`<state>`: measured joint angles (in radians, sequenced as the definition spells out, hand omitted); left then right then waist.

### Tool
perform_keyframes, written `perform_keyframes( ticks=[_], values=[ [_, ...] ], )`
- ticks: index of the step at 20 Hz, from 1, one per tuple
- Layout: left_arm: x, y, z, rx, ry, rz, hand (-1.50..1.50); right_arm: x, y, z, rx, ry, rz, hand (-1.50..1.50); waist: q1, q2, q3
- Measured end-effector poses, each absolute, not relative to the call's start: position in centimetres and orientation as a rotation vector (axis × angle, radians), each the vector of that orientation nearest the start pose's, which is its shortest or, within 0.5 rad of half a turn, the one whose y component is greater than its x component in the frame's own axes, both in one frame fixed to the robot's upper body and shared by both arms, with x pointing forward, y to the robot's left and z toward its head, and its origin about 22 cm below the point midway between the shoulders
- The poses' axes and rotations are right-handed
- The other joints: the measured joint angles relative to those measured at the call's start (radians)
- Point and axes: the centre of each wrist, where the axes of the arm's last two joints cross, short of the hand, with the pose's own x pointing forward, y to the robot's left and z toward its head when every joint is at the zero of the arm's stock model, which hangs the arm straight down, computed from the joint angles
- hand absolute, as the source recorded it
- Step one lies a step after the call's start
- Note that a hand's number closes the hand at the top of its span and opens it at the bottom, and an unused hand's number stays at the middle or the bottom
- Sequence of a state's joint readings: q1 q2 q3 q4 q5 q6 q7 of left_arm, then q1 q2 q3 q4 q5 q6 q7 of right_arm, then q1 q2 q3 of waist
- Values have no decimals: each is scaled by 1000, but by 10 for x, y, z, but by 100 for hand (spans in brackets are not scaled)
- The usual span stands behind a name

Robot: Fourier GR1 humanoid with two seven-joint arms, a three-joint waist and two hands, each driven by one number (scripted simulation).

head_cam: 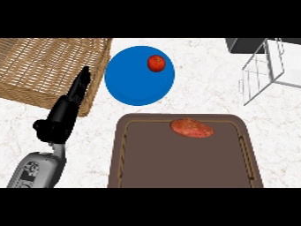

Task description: Pick the can from the tray and place it in the tiered shelf

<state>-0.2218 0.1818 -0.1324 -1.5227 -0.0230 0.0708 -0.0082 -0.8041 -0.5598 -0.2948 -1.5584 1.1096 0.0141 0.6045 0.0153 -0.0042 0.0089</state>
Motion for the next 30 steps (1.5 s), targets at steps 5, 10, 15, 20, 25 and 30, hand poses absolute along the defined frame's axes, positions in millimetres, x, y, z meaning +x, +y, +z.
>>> perform_keyframes(
  ticks=[5,10,15,20,25,30],
  values=[
    [287,211,45,77,-1727,-279,0,338,-334,301,-1576,-1582,-48,150,1,1,2],
    [285,210,47,75,-1720,-277,0,355,-353,291,-1519,-1641,-108,150,2,2,-1],
    [286,207,46,74,-1716,-277,0,363,-378,282,-1492,-1665,-131,150,-1,0,0],
    [286,211,45,71,-1724,-279,0,361,-405,272,-1635,-1467,-138,-150,-7,0,0],
    [285,209,41,78,-1728,-276,0,359,-419,257,-1681,-1361,-194,-150,-9,-5,2],
    [285,216,43,80,-1724,-269,0,353,-426,265,-1621,-1394,-281,-150,-13,-7,1]
  ],
)
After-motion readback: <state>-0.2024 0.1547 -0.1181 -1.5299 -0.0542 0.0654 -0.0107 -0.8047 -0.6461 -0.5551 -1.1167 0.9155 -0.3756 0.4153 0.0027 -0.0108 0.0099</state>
